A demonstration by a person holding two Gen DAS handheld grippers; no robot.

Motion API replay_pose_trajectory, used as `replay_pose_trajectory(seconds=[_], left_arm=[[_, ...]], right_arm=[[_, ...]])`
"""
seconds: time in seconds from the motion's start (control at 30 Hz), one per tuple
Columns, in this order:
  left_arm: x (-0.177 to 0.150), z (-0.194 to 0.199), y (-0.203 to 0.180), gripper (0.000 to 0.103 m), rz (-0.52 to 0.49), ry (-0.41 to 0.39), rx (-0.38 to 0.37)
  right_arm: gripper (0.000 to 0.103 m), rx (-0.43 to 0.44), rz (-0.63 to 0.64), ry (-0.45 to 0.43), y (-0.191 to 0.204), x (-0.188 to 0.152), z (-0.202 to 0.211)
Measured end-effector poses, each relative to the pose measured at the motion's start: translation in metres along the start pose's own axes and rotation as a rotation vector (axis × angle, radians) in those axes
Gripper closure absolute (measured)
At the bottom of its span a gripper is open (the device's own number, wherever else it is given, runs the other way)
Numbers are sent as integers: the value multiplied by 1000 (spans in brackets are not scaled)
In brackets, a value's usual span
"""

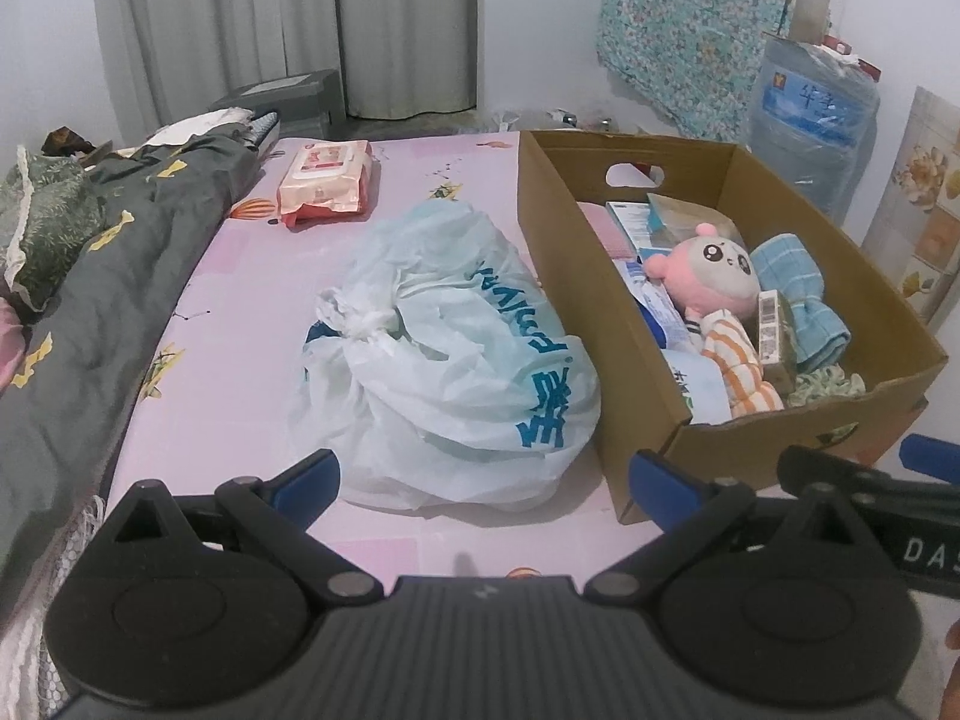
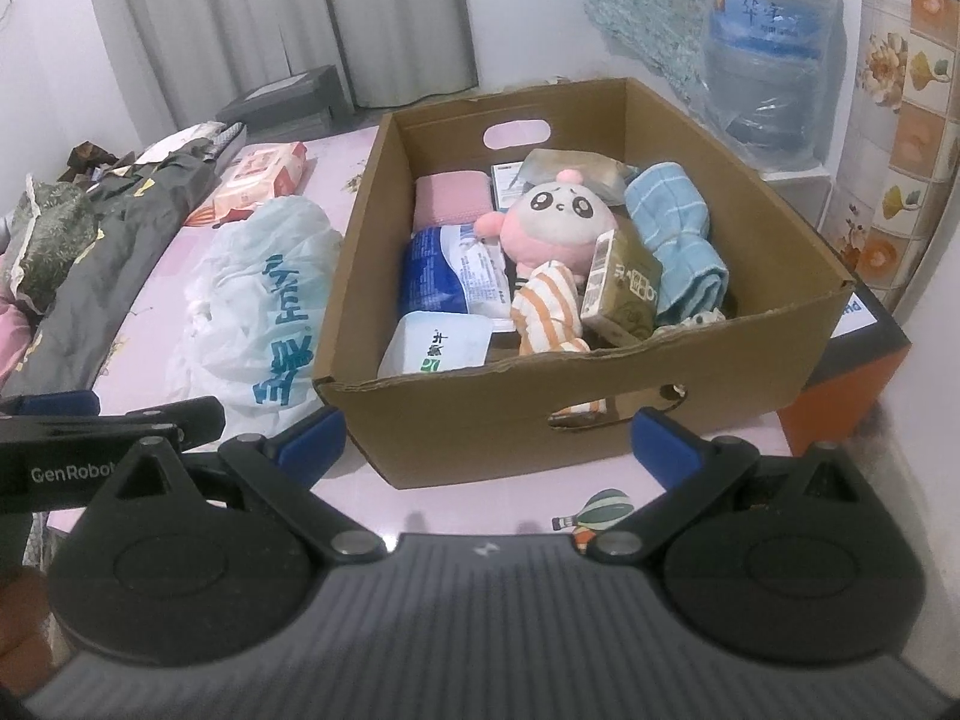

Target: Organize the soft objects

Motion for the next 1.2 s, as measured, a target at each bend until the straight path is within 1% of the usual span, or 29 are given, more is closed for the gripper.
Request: replay_pose_trajectory(seconds=[1.2], left_arm=[[-3,-11,3,1,29,39,-11]], right_arm=[[1,-15,13,33,2,-1,-11]])
Point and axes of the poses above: each gripper's, at about its wrist camera, not at the fingertips, and z roughly against the way its jaws point, y to its left, x to its top, the point moved 7 cm from there along -z, roughly the way its jaws point, and after that the axes turned 10 degrees about -x, right-handed, at the moved point
